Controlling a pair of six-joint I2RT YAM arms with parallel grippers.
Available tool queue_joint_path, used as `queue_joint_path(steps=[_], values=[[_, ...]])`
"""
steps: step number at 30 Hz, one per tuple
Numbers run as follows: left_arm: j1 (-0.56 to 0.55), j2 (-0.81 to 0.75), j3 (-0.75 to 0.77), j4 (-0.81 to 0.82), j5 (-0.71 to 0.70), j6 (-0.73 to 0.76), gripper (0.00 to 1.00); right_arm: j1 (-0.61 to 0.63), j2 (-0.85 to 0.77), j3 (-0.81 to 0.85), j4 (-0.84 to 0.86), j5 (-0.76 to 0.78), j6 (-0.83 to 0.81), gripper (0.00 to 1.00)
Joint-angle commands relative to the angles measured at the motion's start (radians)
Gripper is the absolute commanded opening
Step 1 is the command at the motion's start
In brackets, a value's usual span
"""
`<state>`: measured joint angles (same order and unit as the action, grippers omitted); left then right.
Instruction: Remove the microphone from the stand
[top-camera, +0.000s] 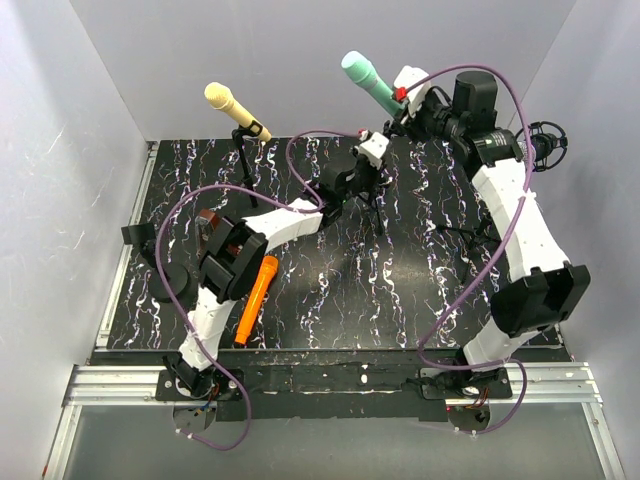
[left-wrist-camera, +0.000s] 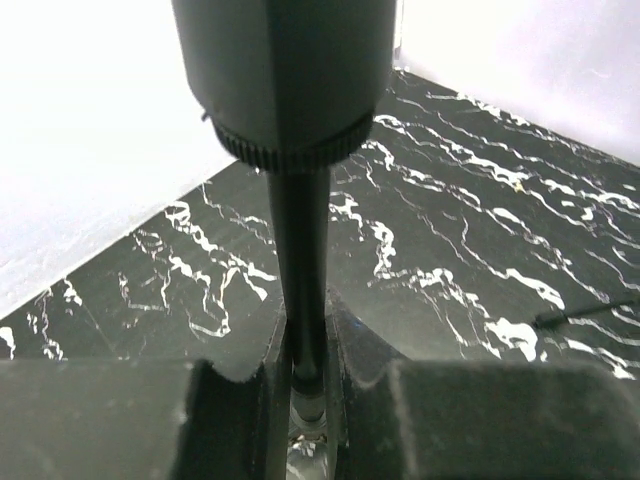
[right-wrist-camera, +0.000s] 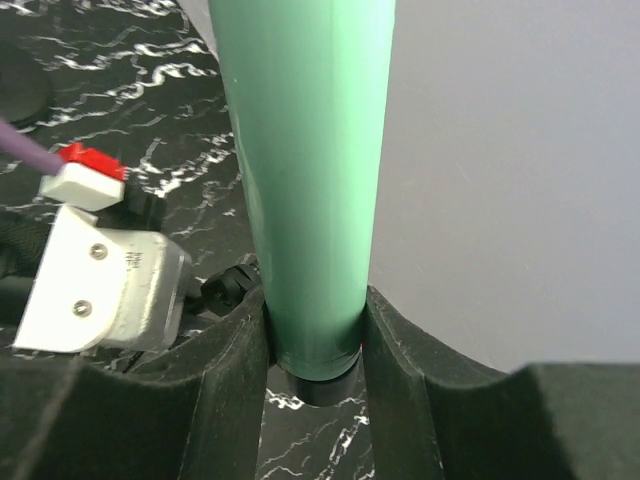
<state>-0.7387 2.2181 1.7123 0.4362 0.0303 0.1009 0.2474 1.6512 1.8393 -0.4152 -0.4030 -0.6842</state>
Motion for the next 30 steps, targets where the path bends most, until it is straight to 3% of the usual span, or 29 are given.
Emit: queue_joint_path(steps=[1,12,17,28,30], values=[[-0.005,-0.224,-0.124,-0.013,0.062,0.037,0.00,0.072,-0.103,-0.083,-0.077,-0.057,-0.020,0.43],[-0.008,-0.564,-0.403,-0.195,0.269,-0.138,0.00,0.250,-0.258,-0.175,-0.189,-0.057,0.025,0.41],[-0.019,-0.684,-0.523,-0.258,0.280,-0.171,0.00,0.311,-0.304,-0.210,-0.237,-0.053,0.037,0.40],[-0.031,-0.813,-0.732,-0.226,0.267,-0.067,0.01,0.392,-0.376,-0.356,-0.261,-0.051,0.015,0.42],[-0.031,-0.828,-0.755,-0.223,0.261,-0.053,0.10,0.394,-0.389,-0.371,-0.251,-0.050,0.029,0.44]])
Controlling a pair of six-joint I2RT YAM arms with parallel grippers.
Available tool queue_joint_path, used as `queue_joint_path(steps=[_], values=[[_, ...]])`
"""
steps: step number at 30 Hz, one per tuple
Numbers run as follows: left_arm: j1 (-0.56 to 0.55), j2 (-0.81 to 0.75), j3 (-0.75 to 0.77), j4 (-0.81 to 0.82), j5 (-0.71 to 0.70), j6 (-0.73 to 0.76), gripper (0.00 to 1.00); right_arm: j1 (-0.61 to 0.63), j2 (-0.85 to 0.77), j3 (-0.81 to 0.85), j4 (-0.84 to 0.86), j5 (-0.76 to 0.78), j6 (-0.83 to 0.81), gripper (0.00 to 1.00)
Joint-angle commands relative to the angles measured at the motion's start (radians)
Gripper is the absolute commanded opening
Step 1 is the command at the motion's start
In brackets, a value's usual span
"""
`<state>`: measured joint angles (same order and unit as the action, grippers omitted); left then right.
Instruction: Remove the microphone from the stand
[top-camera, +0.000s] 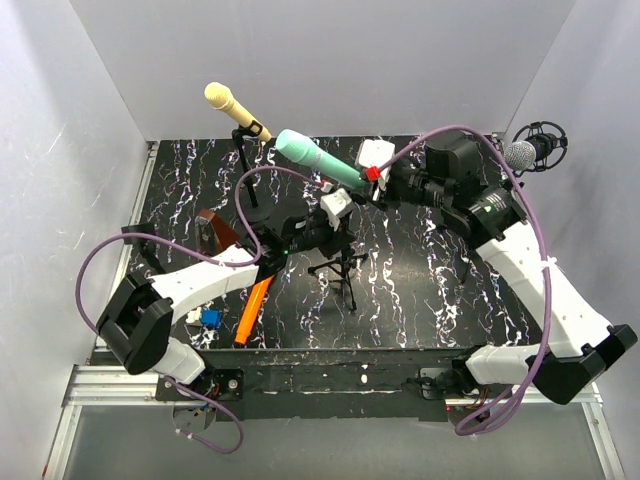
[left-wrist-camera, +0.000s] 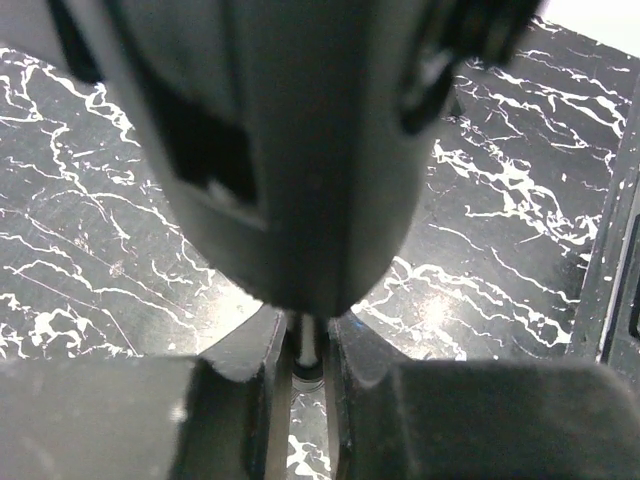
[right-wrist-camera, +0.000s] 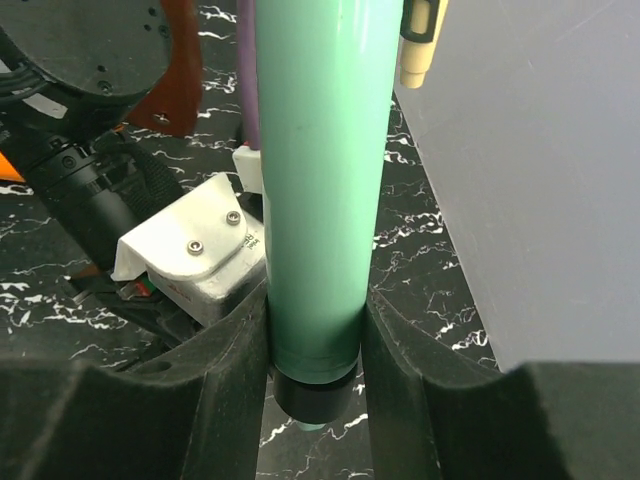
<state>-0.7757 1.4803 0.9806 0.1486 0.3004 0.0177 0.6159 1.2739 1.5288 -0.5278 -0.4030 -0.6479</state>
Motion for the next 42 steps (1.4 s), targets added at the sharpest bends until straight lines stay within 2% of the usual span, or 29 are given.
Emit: queue_joint_path(steps=[1,2,3,5,8,14,20,25,29,33,38,42], values=[[0.006,-0.097,-0.032,0.060,-0.009,0.036,0.23,0.025,-0.015,-0.064,-0.139,-0.051,-0.004,0.45],[0.006,-0.109,-0.036,0.052,-0.010,0.041,0.41,0.027,-0.016,-0.061,-0.143,-0.050,0.001,0.50],[0.006,-0.120,-0.039,0.039,-0.018,0.047,0.53,0.027,-0.018,-0.058,-0.149,-0.053,0.002,0.55],[0.006,-0.147,-0.051,0.023,-0.032,0.051,0.65,0.028,-0.021,-0.049,-0.150,-0.060,0.005,0.67],[0.007,-0.199,-0.059,-0.017,-0.030,0.064,0.73,0.028,-0.024,-0.030,-0.152,-0.076,0.020,0.79],[0.007,-0.291,-0.075,-0.101,-0.017,0.087,0.77,0.028,-0.008,0.025,-0.205,-0.091,0.050,0.85],[0.032,-0.350,-0.042,-0.141,-0.049,0.151,0.87,0.028,0.033,0.142,-0.337,-0.054,0.044,0.87],[0.095,-0.391,0.022,-0.109,0.072,0.093,0.92,0.021,0.091,0.221,-0.466,-0.011,0.051,0.88],[0.108,-0.394,0.088,-0.051,0.164,-0.010,0.93,0.016,0.117,0.298,-0.609,-0.068,-0.009,0.88],[0.110,-0.393,0.119,-0.029,0.233,-0.024,0.91,0.010,0.104,0.285,-0.610,-0.077,0.025,0.88],[0.108,-0.335,0.197,-0.090,0.194,0.043,0.91,-0.005,0.047,0.183,-0.474,-0.108,0.062,0.89],[0.108,-0.265,0.329,-0.142,0.131,0.027,0.91,-0.038,0.030,0.153,-0.405,-0.172,0.146,0.89]])
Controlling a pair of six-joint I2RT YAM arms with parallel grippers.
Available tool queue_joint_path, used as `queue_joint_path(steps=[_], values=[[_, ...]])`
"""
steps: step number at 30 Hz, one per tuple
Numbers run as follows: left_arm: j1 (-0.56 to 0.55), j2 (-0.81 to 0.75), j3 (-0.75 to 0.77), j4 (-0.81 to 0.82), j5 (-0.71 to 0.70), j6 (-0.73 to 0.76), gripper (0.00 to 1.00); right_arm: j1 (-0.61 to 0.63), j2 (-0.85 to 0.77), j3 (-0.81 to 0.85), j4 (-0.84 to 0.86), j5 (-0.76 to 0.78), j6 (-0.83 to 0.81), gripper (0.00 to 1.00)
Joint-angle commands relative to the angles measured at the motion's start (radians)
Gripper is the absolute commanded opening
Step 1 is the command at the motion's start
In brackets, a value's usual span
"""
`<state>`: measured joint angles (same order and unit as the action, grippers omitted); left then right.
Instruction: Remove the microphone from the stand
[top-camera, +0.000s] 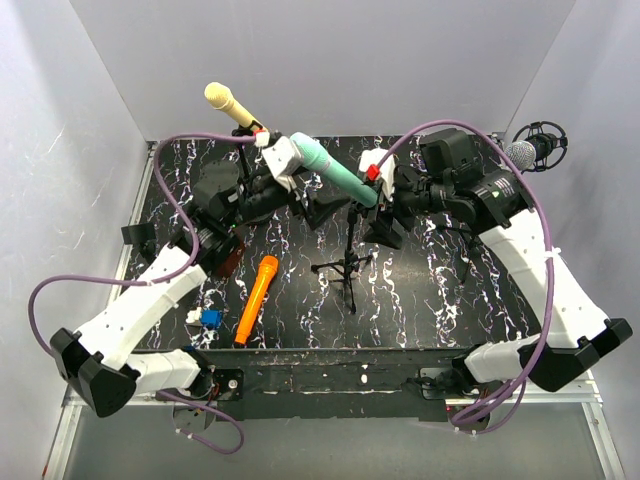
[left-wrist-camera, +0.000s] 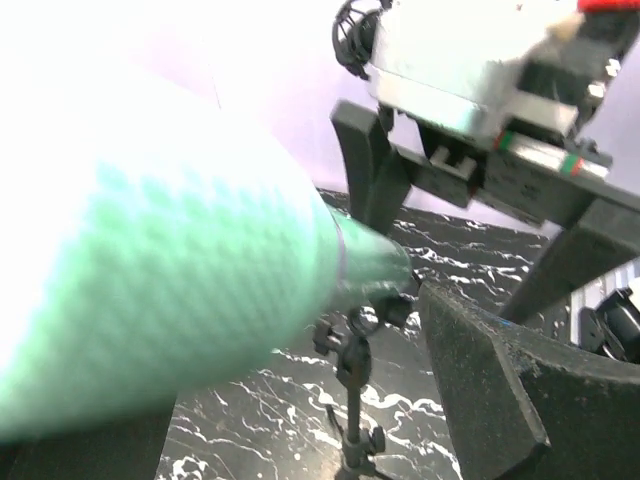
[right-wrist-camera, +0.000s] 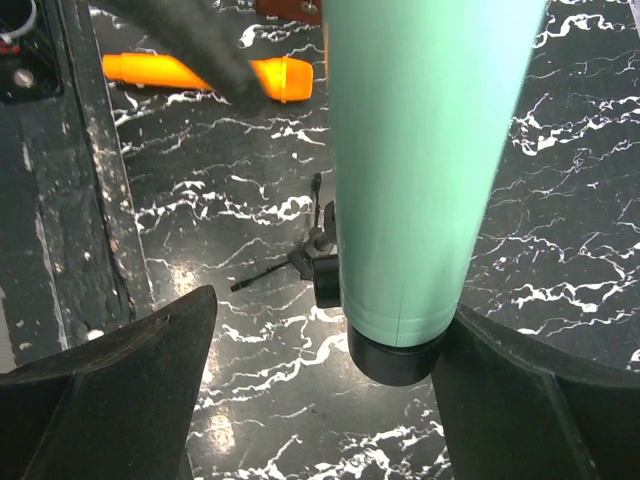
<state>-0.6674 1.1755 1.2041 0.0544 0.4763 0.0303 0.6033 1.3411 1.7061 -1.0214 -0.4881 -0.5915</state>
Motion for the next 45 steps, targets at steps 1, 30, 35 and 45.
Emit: queue_joint_path(steps=[1,30,35,45], values=[[0.002,0.044,0.126,-0.048,-0.042,0.023,0.91,-0.031,-0.046,-0.039,0.108,-0.098,0.105,0.88],[0.098,0.110,0.331,-0.245,0.090,-0.044,0.07,-0.083,-0.025,-0.083,0.299,-0.181,0.187,0.70],[0.100,0.133,0.364,-0.261,0.126,-0.035,0.00,-0.099,0.003,-0.031,0.244,-0.151,0.173,0.81],[0.103,0.157,0.377,-0.255,0.180,-0.039,0.00,-0.111,0.073,0.067,0.146,-0.257,0.027,0.86]])
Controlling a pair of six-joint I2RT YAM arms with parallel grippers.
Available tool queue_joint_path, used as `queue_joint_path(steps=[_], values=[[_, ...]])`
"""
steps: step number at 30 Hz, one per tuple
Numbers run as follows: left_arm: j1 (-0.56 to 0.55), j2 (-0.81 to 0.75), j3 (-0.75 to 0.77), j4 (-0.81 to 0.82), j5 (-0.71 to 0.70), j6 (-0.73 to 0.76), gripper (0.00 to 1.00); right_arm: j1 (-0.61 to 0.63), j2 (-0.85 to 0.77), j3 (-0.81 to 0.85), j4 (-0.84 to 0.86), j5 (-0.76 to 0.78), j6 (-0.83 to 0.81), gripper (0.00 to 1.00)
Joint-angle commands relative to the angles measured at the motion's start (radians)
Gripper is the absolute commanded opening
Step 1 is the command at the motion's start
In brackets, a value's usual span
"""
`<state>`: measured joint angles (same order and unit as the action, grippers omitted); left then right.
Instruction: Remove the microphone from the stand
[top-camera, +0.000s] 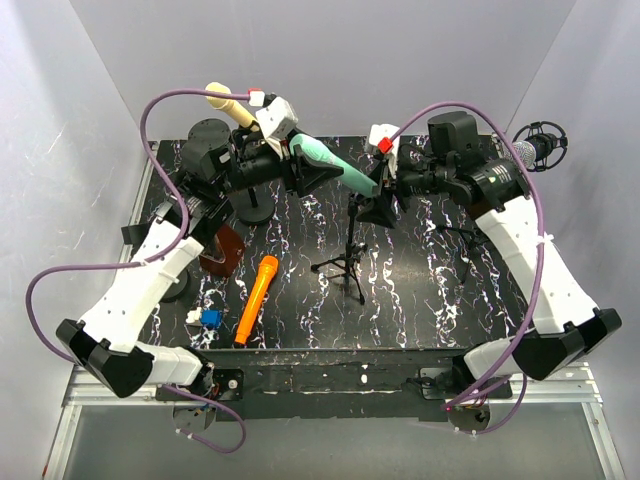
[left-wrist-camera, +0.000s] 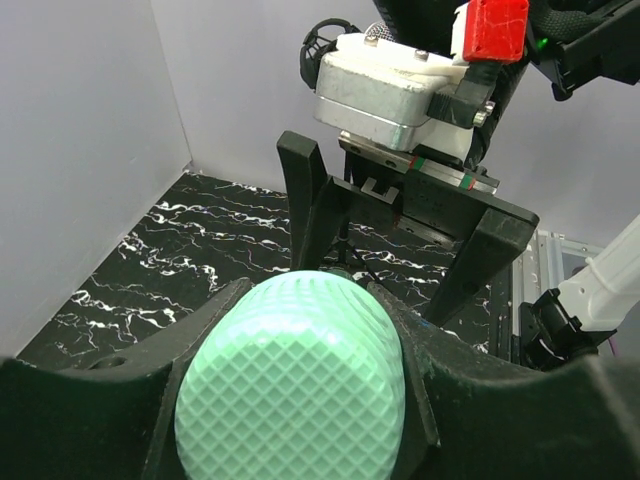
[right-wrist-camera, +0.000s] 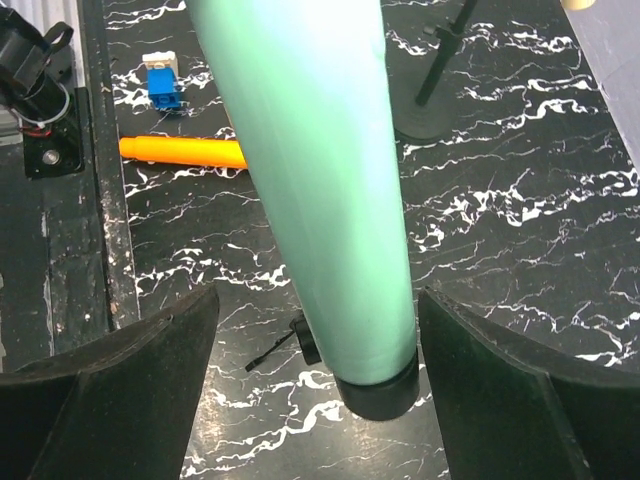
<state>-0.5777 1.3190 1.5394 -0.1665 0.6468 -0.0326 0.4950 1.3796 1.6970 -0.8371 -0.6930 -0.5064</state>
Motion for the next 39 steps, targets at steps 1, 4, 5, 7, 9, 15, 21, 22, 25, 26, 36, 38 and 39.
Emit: queue_joint_path(steps=[1,4,5,7,9,15,21,22,25,26,36,38,39], values=[[0.013,0.020,0.048,-0.031,0.008,0.020,0.00,-0.003,0.050,0.088,-0.054,-0.060,-0.063,0.85],[0.013,0.023,0.051,-0.030,0.007,0.022,0.00,-0.003,0.065,0.084,-0.048,-0.080,-0.055,0.77],[0.013,0.026,0.050,-0.030,0.005,0.022,0.00,-0.003,0.062,0.069,-0.031,-0.077,-0.047,0.74],[0.013,0.028,0.059,-0.033,-0.001,0.020,0.00,-0.003,0.061,0.047,-0.014,-0.071,-0.034,0.68],[0.013,0.028,0.067,-0.037,-0.010,0.020,0.00,-0.003,0.056,0.036,-0.020,-0.069,-0.040,0.63],[0.022,0.040,0.126,-0.065,-0.021,0.028,0.00,-0.004,0.045,0.007,-0.053,-0.040,-0.096,0.52],[0.027,0.036,0.160,-0.099,-0.041,0.083,0.00,-0.007,0.029,-0.042,-0.040,-0.023,-0.109,0.60],[0.027,0.033,0.159,-0.102,-0.042,0.085,0.00,-0.007,0.026,-0.045,-0.040,-0.020,-0.109,0.64],[0.027,0.031,0.140,-0.111,-0.041,0.091,0.00,-0.013,0.024,-0.043,-0.043,-0.016,-0.112,0.67],[0.027,0.028,0.136,-0.108,-0.038,0.091,0.00,-0.016,0.026,-0.040,-0.051,-0.020,-0.112,0.67],[0.027,0.048,0.171,-0.123,-0.053,0.102,0.00,-0.061,0.041,-0.040,-0.026,-0.086,-0.058,0.39],[0.027,0.057,0.205,-0.136,-0.058,0.114,0.00,-0.076,0.032,-0.060,-0.026,-0.094,-0.064,0.33],[0.027,0.062,0.223,-0.145,-0.067,0.122,0.00,-0.085,0.029,-0.071,-0.031,-0.097,-0.072,0.32]])
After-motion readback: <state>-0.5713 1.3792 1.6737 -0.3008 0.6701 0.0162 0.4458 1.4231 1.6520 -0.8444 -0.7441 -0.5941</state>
